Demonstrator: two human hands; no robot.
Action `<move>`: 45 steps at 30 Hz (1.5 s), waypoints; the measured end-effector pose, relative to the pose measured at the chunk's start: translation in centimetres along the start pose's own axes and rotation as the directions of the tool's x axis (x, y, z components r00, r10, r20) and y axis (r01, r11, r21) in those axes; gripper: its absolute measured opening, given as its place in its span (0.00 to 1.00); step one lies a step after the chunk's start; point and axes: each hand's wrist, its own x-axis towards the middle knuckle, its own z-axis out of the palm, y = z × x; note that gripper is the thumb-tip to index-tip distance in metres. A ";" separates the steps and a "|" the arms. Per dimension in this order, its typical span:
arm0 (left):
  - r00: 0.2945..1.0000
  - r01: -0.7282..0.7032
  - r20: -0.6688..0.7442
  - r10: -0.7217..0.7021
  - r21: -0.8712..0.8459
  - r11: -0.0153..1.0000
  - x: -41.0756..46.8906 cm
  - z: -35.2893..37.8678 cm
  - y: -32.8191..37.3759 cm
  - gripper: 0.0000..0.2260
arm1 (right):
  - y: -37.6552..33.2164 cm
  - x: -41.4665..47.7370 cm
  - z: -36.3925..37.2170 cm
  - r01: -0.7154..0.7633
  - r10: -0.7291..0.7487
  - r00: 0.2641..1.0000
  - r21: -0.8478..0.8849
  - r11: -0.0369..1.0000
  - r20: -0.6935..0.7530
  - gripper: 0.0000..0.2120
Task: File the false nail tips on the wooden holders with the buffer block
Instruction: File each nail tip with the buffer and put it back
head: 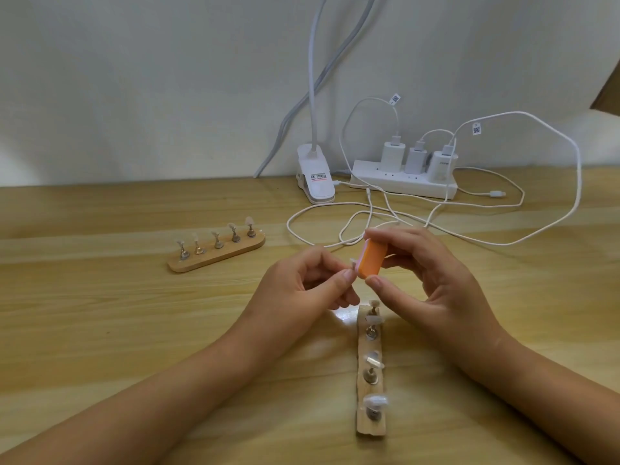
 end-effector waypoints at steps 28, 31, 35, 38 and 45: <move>0.995 0.090 0.047 -0.092 0.048 0.995 0.1 0.1 0.0 0.04 | 0.2 -0.3 0.1 -0.034 0.040 0.992 -0.054 0.998 0.116 0.21; 0.995 0.084 0.052 -0.087 0.068 0.994 0.1 0.1 0.0 0.05 | 0.2 -0.2 -0.1 -0.070 0.074 0.992 -0.041 0.997 0.097 0.21; 0.995 0.086 0.052 -0.089 0.053 0.995 0.0 0.1 0.1 0.06 | 0.0 -0.2 0.0 -0.017 0.025 0.993 -0.071 0.997 0.119 0.20; 0.995 0.073 0.062 -0.078 0.073 0.995 0.1 0.1 0.1 0.07 | 0.1 0.0 -0.1 -0.021 0.027 0.997 -0.089 0.996 0.070 0.18; 0.995 0.069 0.066 -0.075 0.085 0.994 0.1 0.1 0.0 0.05 | 0.2 0.1 -0.3 -0.038 0.044 0.997 -0.096 0.995 0.066 0.18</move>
